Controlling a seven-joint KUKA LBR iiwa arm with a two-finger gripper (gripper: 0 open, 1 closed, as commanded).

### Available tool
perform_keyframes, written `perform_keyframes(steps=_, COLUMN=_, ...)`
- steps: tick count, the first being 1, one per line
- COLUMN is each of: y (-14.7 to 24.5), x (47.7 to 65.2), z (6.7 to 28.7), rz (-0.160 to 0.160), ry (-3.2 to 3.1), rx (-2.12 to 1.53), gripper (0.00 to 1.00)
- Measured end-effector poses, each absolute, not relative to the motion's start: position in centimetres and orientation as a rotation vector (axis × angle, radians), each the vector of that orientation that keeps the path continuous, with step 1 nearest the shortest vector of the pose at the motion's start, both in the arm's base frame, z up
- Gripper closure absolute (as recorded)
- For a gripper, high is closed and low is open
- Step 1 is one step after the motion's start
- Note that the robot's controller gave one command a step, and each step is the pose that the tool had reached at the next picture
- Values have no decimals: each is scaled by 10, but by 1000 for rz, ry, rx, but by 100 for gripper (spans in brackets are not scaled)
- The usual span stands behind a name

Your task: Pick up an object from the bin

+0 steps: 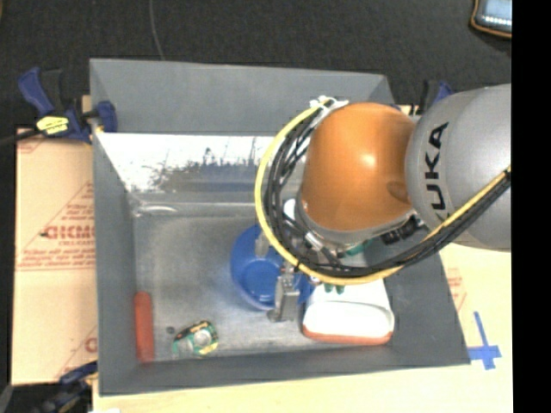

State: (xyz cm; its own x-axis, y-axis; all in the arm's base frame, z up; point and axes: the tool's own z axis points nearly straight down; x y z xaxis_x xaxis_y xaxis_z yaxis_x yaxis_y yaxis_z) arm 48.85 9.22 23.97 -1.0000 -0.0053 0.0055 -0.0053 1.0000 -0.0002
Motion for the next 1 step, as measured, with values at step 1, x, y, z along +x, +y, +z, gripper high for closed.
perform_keyframes(steps=1, y=91, x=490, z=244, rz=-2, ry=-3144, rx=0, gripper=0)
